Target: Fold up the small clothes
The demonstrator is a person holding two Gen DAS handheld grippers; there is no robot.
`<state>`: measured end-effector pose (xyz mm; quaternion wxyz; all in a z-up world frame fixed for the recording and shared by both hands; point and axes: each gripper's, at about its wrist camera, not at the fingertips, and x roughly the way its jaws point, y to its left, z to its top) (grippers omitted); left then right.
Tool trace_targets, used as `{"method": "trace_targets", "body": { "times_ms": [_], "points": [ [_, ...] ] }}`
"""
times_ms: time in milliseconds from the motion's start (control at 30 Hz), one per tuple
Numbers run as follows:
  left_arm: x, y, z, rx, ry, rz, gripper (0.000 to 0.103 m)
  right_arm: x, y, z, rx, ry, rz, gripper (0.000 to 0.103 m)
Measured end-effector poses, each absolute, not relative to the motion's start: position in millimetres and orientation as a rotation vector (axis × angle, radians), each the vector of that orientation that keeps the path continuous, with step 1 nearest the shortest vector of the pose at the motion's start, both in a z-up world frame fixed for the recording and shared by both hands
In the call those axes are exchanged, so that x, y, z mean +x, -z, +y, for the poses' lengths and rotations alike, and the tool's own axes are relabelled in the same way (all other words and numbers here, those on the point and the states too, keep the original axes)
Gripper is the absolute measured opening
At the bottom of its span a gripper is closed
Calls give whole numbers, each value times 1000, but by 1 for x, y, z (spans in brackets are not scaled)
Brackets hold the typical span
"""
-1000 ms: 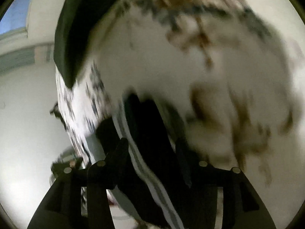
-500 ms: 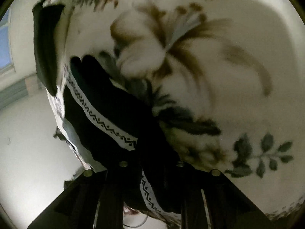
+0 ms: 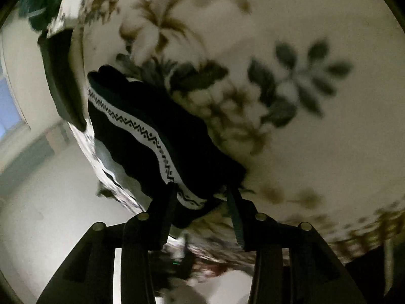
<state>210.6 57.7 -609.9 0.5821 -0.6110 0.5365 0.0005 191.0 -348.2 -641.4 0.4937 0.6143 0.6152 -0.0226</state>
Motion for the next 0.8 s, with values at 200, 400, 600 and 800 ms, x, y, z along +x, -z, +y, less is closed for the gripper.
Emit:
{"method": "trace_targets", "body": {
  "times_ms": [200, 400, 600, 800],
  "points": [
    [220, 594, 48, -1316, -36, 1200, 8, 186, 611, -343, 1378, 173, 1436, 8],
    [216, 610, 51, -1302, -21, 1221, 10, 168, 629, -359, 1263, 222, 1547, 9],
    [212, 591, 64, -1257, 9, 1265, 42, 177, 628, -363, 1259, 128, 1584, 50],
    [268, 541, 79, -901, 74, 1223, 59, 253, 579, -368, 851, -37, 1556, 57]
  ]
}}
